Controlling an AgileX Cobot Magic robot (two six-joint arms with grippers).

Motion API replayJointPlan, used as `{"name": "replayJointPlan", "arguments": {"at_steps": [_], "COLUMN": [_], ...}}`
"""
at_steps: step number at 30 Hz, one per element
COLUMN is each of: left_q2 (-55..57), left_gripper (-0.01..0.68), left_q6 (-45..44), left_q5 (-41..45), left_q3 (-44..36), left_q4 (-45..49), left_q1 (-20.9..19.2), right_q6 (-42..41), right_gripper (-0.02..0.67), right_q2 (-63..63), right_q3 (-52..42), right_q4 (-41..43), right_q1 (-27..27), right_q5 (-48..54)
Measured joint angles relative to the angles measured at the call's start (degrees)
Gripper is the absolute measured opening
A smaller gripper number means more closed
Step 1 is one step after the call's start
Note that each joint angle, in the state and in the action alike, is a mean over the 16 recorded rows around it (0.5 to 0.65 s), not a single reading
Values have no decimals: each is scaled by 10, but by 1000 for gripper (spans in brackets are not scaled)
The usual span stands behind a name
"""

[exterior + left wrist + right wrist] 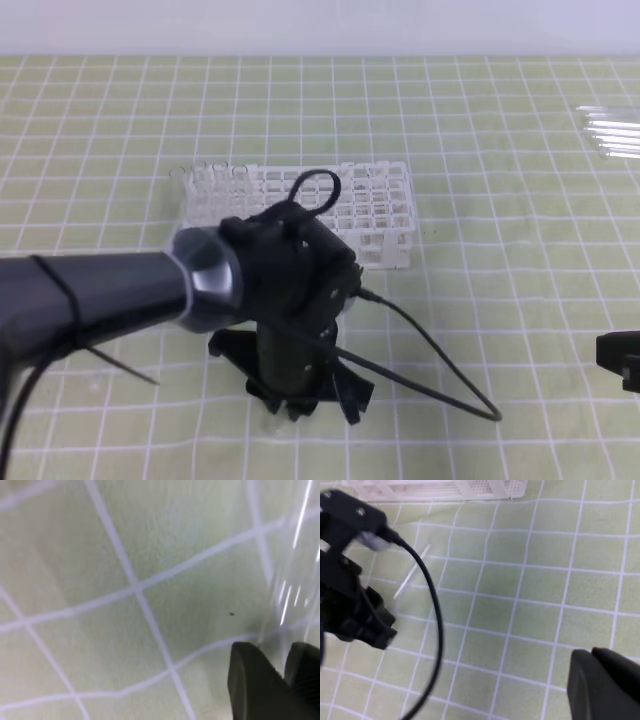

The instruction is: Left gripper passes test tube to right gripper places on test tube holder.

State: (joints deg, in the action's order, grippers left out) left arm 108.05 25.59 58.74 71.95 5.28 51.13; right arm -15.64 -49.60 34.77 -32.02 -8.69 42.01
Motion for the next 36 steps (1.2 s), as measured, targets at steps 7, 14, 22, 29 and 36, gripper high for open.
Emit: {"name": "replayJointPlan", "arguments": {"at_steps": [7, 14, 22, 29, 36], "left_q2": [-36, -74, -148, -258, -407], "left_gripper": [5, 4, 2, 5, 7], "left_q6": [-2, -14, -54, -84, -90], "left_q5": [11, 17, -42, -145, -275], "left_q3": [0, 0, -5, -44, -156], "left_q4": [-1, -4, -6, -2, 5], "left_q1": [0, 0, 0, 0, 0], "right_q6": [0, 0, 0, -10, -43], "right_gripper": [-2, -2, -2, -2, -2], "right_q2": [0, 0, 0, 0, -9], "right_q3": [0, 0, 0, 5, 40], "right_q4": [0, 0, 0, -18, -68], "right_q1": [0, 0, 0, 0, -4], "right_q5": [0, 0, 4, 14, 39]}}
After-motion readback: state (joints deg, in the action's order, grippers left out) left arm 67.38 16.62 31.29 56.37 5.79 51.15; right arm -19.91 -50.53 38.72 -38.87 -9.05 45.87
